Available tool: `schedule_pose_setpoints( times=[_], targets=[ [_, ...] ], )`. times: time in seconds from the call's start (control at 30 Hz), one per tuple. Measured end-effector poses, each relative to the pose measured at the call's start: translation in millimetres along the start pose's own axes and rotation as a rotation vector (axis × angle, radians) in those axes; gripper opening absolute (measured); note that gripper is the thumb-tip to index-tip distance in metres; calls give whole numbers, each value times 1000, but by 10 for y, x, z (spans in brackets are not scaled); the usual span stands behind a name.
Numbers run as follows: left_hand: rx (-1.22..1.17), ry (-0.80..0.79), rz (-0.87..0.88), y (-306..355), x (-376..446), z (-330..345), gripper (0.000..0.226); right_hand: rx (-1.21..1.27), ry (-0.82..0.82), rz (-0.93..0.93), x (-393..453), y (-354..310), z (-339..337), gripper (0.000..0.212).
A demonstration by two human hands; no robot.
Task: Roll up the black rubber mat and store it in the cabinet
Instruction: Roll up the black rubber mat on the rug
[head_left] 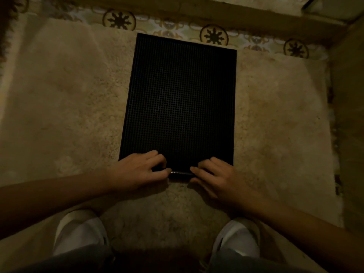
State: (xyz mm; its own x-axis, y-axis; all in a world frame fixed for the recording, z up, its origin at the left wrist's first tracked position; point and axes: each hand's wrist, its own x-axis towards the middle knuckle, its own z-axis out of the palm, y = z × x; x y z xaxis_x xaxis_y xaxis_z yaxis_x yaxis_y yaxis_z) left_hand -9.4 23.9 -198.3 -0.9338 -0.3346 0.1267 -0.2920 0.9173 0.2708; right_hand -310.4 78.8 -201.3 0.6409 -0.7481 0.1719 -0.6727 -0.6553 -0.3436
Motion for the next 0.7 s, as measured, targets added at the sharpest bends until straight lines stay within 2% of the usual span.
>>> schedule_pose_setpoints(
  times=[0.13,0.27,0.43,0.53,0.7],
  targets=[
    [-27,33,0,-33,71,-52,24,-63,27,-18,94,53,-36,32],
    [-74,95,0,-36,141,-98,25,-130,-11,-63,126,81,-87,31],
    [-112,55,-31,-84,146,-129,28,-302,25,-53,168,56,-162,35],
    [-83,8,5,-144,143,-186,34,-326,24,-4,198,27,-188,35],
    [-25,47,-182,-36,183,-184,34,-286,-23,109,232,-18,-189,29]
  ],
)
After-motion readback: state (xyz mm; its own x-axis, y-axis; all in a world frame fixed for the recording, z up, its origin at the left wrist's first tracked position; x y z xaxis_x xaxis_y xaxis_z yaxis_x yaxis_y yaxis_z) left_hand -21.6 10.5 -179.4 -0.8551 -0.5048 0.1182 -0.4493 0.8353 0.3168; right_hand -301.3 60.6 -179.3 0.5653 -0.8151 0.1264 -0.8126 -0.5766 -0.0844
